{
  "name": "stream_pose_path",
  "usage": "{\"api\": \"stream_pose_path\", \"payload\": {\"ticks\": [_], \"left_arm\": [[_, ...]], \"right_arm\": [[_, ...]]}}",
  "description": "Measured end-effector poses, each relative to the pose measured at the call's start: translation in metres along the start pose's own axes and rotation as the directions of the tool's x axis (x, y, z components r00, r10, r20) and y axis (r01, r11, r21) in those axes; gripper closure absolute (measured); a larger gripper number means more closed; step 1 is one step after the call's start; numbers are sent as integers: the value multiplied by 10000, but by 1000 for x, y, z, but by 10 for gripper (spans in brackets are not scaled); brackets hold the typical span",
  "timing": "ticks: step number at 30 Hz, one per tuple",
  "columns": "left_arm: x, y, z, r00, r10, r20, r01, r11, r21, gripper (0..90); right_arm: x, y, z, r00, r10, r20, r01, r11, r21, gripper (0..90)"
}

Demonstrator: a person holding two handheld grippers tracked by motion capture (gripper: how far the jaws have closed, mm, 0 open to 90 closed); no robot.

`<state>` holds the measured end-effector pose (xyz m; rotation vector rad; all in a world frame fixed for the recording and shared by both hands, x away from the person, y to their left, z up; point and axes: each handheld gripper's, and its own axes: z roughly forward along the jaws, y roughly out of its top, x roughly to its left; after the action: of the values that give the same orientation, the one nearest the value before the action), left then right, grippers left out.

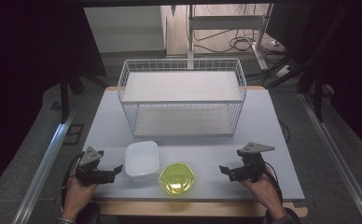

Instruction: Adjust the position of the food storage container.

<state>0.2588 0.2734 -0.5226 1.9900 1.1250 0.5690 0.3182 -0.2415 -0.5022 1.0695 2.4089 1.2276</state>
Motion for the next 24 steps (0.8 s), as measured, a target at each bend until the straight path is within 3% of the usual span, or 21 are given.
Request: {"api": "stream_pose_path", "payload": {"ticks": [1,3,9,14,20,24], "left_arm": [[-3,-1,3,9989,466,-71,-465,9989,77,36],[-4,-1,4,9984,558,-108,-557,9984,132,36],[3,-3,4,9994,-142,303,137,9997,181,41],[3,-3,4,9993,-202,321,197,9997,139,41],[5,-4,5,9996,-189,211,184,9996,220,39],[6,-5,6,9997,-206,155,202,9995,261,39]], "right_arm": [[0,0,1,10000,34,-3,-34,10000,56,0],[3,0,3,9999,-30,-113,33,9997,230,0],[9,0,7,9998,-130,-125,136,9984,548,6],[10,0,7,9998,11,-189,0,9982,603,28],[16,5,7,9995,-193,-266,206,9985,514,135],[27,10,8,9971,-586,-486,614,9964,576,273]]}}
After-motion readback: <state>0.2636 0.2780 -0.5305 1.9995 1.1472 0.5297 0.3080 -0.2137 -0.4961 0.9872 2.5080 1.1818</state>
